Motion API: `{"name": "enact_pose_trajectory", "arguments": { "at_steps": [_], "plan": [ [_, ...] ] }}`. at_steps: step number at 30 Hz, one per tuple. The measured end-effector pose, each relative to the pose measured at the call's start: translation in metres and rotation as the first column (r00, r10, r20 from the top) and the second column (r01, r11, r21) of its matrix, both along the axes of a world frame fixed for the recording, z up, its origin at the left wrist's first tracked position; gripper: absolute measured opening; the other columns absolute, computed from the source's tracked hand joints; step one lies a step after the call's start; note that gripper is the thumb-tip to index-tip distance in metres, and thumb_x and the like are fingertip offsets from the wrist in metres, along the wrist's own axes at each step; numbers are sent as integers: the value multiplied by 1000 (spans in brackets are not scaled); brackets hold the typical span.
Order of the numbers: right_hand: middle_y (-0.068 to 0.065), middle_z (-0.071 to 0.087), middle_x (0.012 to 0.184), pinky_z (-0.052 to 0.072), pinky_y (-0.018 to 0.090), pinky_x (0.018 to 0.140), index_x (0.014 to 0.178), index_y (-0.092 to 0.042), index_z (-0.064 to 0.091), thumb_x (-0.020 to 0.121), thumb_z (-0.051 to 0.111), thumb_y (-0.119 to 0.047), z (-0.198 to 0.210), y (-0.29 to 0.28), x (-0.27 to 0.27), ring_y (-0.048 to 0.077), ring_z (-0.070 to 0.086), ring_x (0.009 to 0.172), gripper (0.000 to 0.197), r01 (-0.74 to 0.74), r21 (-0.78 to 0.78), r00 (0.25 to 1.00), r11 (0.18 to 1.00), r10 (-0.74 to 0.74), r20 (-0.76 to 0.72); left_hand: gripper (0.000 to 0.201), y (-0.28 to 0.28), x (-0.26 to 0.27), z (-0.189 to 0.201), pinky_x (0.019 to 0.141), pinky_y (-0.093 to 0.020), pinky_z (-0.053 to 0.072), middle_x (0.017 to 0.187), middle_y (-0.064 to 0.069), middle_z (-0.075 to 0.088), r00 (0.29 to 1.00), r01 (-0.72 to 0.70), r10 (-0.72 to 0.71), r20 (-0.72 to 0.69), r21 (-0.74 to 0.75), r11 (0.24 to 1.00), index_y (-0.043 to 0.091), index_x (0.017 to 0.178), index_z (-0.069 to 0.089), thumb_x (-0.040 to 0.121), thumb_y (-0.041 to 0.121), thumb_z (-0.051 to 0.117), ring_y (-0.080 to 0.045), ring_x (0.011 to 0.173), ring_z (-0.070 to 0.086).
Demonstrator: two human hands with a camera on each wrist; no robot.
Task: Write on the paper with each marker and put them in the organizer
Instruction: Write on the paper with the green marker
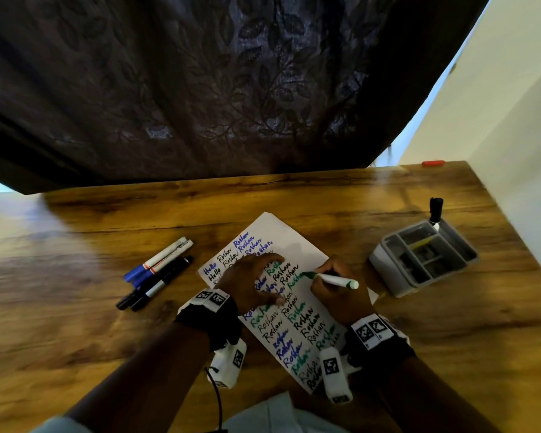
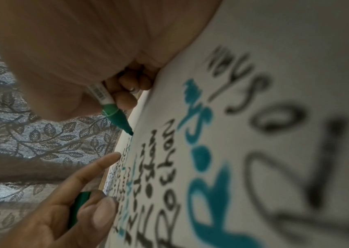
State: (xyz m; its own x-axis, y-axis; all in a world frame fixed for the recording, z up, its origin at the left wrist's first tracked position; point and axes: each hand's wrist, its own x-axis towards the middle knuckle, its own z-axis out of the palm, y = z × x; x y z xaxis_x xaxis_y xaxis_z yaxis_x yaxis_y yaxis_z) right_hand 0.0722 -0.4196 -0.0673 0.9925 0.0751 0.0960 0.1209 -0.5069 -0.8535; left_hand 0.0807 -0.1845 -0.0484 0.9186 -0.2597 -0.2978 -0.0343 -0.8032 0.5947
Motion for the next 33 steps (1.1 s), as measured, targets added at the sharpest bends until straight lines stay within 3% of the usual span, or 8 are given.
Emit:
{"name": "enact_pose_trajectory", "arguments": {
  "at_steps": [5,10,13,17,21,26,29,33],
  "plan": [
    [-10,57,70,42,19,56,80,-20,56,71,64,-23,-4,0,2,0,54,65,12,16,27,1000,1000,-15,-12,83,1,0,1,97,-43,49,129,8,52,1000,-12,12,-9,1,1000,52,132,38,60,68,76,-17,113,51],
    [-12,61,80,44,10,66,82,-37,54,78,62,-28,-11,-5,7,-3,59,76,13,15,102,1000,995,-12,-28,86,-1,-1,3,98,-45,48,129,9,53,1000,0,0,-8,-4,1000,52,135,36,61,69,76,-17,115,51],
    [-9,64,84,44,9,69,91,-28,59,83,65,-24,-5,-8,6,0,61,80,10,18,143,999,990,-14,-31,102,-2,-3,5,96,-45,51,130,10,56,999,-33,32,-29,-60,998,58,140,23,56,70,78,-14,113,57],
    [-3,64,79,48,23,66,91,-20,61,82,65,-24,-3,-7,10,7,60,70,11,51,241,994,969,-25,-108,122,-4,-5,6,79,-37,55,92,9,60,994,-110,109,-21,-102,989,47,148,5,56,61,84,-11,86,62],
    [1,66,78,46,26,64,89,-15,63,85,71,-18,1,-8,15,9,59,68,9,81,275,987,958,-39,-155,91,-8,-6,14,61,-25,47,76,6,55,983,-182,176,-52,-186,966,30,152,2,88,44,66,-7,64,55],
    [11,70,89,49,43,79,90,-16,64,67,78,-51,20,-9,15,27,64,85,44,70,398,974,915,23,-225,46,-10,-18,31,63,-19,46,89,10,63,984,-163,176,33,-243,956,25,145,25,103,20,40,-3,71,59],
    [2,75,90,56,38,82,92,-28,70,73,79,-51,45,-11,11,19,70,89,31,15,381,980,924,62,-188,43,-15,-30,35,70,-21,48,88,14,68,978,-145,187,93,-342,928,33,137,31,101,17,46,-6,80,65],
    [-3,75,80,51,20,74,81,-22,72,84,72,-40,79,-13,3,8,70,79,18,-106,325,988,940,137,-71,44,-24,-38,45,70,-11,44,94,12,69,977,-137,192,93,-414,900,33,137,28,101,18,47,7,80,63]
  ]
}}
